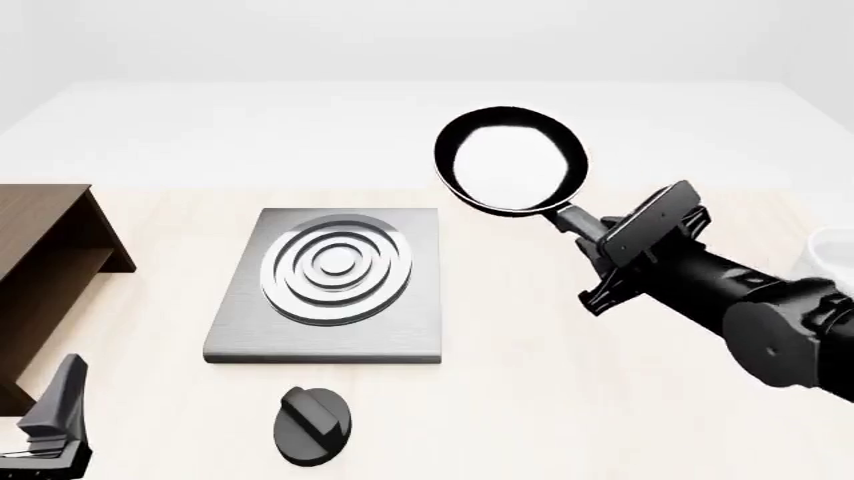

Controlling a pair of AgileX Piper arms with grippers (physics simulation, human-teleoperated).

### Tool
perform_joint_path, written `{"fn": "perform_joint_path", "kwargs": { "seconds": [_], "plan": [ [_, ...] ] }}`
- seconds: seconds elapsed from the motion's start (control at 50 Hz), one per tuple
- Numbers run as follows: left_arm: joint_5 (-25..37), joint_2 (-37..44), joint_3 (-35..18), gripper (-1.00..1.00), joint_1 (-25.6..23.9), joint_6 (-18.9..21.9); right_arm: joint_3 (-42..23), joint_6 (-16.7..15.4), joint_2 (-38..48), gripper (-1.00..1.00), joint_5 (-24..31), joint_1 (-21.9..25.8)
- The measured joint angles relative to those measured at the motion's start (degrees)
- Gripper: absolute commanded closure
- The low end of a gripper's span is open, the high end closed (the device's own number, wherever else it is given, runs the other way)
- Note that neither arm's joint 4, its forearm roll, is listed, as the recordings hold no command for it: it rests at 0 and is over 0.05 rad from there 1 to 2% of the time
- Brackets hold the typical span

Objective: Turn on the stove and put the frying pan on it.

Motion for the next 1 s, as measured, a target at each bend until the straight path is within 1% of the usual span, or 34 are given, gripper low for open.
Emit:
{"fn": "perform_joint_path", "kwargs": {
  "seconds": [0.24, 0.5, 0.62, 0.76, 1.0],
  "plan": [
    [-0.3, 0.0, 0.3, -1.00, -0.2, -0.5, -9.1, -1.5, 8.5, 1.00, 0.5, 7.8],
    [-0.3, 0.0, 0.6, -1.00, -0.2, -1.4, -15.9, -1.3, 18.6, 1.00, -1.4, 15.1],
    [-0.3, 0.0, 0.6, -1.00, -0.2, -1.7, -18.3, -1.0, 22.7, 1.00, -2.1, 17.8],
    [-0.2, 0.0, 0.7, -1.00, -0.1, -2.0, -20.3, -0.4, 26.2, 1.00, -2.7, 19.9],
    [-0.1, 0.0, 0.7, -1.00, 0.0, -2.4, -20.8, 0.6, 30.7, 1.00, -4.7, 22.6]
  ]
}}
